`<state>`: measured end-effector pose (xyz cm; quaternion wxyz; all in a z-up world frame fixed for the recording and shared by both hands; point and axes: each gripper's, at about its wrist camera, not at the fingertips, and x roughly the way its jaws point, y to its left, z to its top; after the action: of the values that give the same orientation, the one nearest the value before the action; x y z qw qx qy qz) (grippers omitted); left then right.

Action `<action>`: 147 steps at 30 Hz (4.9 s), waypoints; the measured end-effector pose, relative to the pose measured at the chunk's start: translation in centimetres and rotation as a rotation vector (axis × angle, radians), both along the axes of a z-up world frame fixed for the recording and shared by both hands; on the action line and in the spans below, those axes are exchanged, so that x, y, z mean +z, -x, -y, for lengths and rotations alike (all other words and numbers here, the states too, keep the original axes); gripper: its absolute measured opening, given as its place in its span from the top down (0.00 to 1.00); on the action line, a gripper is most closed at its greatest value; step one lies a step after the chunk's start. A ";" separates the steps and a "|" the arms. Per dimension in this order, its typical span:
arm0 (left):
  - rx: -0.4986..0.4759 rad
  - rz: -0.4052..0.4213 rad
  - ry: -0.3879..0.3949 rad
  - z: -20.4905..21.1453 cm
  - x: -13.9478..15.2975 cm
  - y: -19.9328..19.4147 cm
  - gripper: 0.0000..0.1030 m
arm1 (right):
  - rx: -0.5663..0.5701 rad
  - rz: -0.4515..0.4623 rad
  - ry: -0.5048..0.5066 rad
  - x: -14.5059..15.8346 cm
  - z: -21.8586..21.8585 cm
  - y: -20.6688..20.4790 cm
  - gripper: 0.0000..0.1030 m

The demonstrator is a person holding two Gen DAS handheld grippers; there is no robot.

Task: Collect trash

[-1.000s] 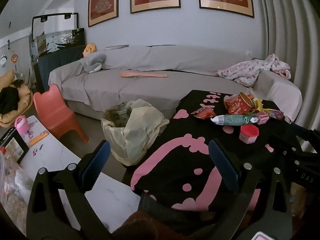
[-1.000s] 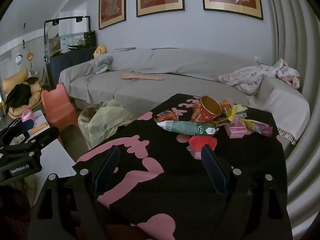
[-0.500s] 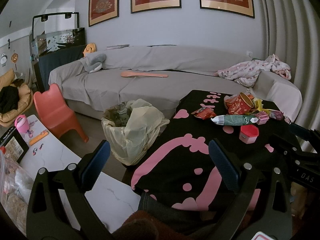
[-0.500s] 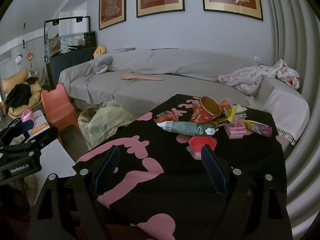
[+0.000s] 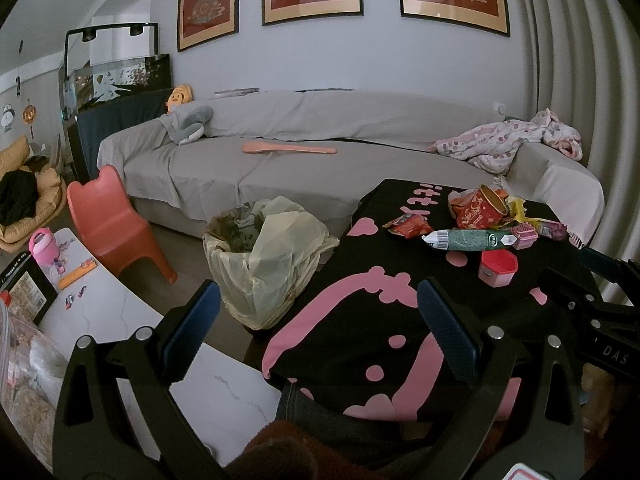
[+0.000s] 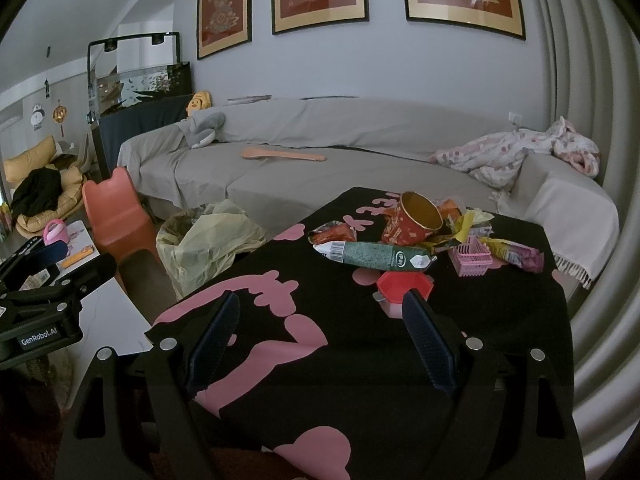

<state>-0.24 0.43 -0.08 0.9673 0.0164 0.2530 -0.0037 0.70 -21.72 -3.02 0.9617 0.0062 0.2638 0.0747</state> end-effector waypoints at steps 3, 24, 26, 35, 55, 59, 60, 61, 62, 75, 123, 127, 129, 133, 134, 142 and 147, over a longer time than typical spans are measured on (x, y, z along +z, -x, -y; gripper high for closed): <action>0.000 -0.001 0.001 0.1 0.0 -0.2 0.09 | 0.001 0.000 0.001 0.0 0.0 0.0 0.22; 0.000 -0.002 0.003 -0.1 0.1 0.0 0.09 | 0.001 0.000 0.000 0.0 0.2 0.0 0.23; 0.000 -0.001 0.003 -0.1 0.1 0.1 0.09 | 0.001 0.001 -0.001 0.1 0.2 0.0 0.23; 0.000 -0.002 0.005 -0.1 0.1 -0.1 0.09 | 0.001 0.001 -0.001 0.1 0.2 0.1 0.23; -0.056 -0.024 0.003 0.7 -0.3 -1.1 0.09 | -0.029 0.001 0.012 0.5 2.1 -0.9 0.23; -0.120 -0.051 0.035 1.1 -1.2 -2.9 0.09 | -0.098 0.000 0.055 -0.1 4.8 -2.6 0.22; -0.135 -0.056 0.039 1.2 -1.4 -3.4 0.09 | -0.108 -0.006 0.055 -0.3 5.2 -2.9 0.23; -0.151 -0.058 0.042 1.4 -1.6 -3.9 0.09 | -0.119 -0.012 0.055 -0.6 5.9 -3.3 0.22; -0.162 -0.059 0.042 1.6 -1.8 -4.6 0.09 | -0.126 -0.017 0.055 -0.7 6.4 -3.5 0.22; -0.456 -0.176 0.109 6.6 -6.5 -15.6 0.09 | -0.208 -0.102 0.062 -4.0 12.5 -6.6 0.22; -0.616 -0.384 0.104 11.2 -11.4 -36.5 0.27 | -0.010 -0.180 -0.084 0.1 15.5 -22.8 0.46; -0.631 -0.466 0.082 12.4 -13.2 -37.8 0.29 | -0.041 -0.171 -0.090 0.5 16.3 -21.7 0.45; -0.632 -0.470 0.103 12.3 -13.5 -37.6 0.33 | -0.055 -0.170 -0.082 0.5 16.5 -21.2 0.45; -0.633 -0.463 0.134 12.0 -13.1 -36.3 0.55 | -0.064 -0.162 -0.041 0.6 16.0 -20.4 0.45; -0.634 -0.454 0.127 12.0 -13.0 -35.8 0.59 | -0.063 -0.160 -0.033 0.6 15.9 -20.3 0.45; -0.549 -0.477 0.148 10.5 -13.7 -35.6 0.65 | -0.061 -0.131 -0.019 1.5 15.2 -19.6 0.45; -0.474 -0.476 0.236 8.8 -13.3 -36.2 0.85 | -0.058 -0.120 -0.009 2.1 14.5 -18.7 0.45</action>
<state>35.98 -8.37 -13.41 0.8488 -0.0386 0.4583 -0.2608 19.45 -36.24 -0.92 0.9458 0.0225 0.3204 0.0473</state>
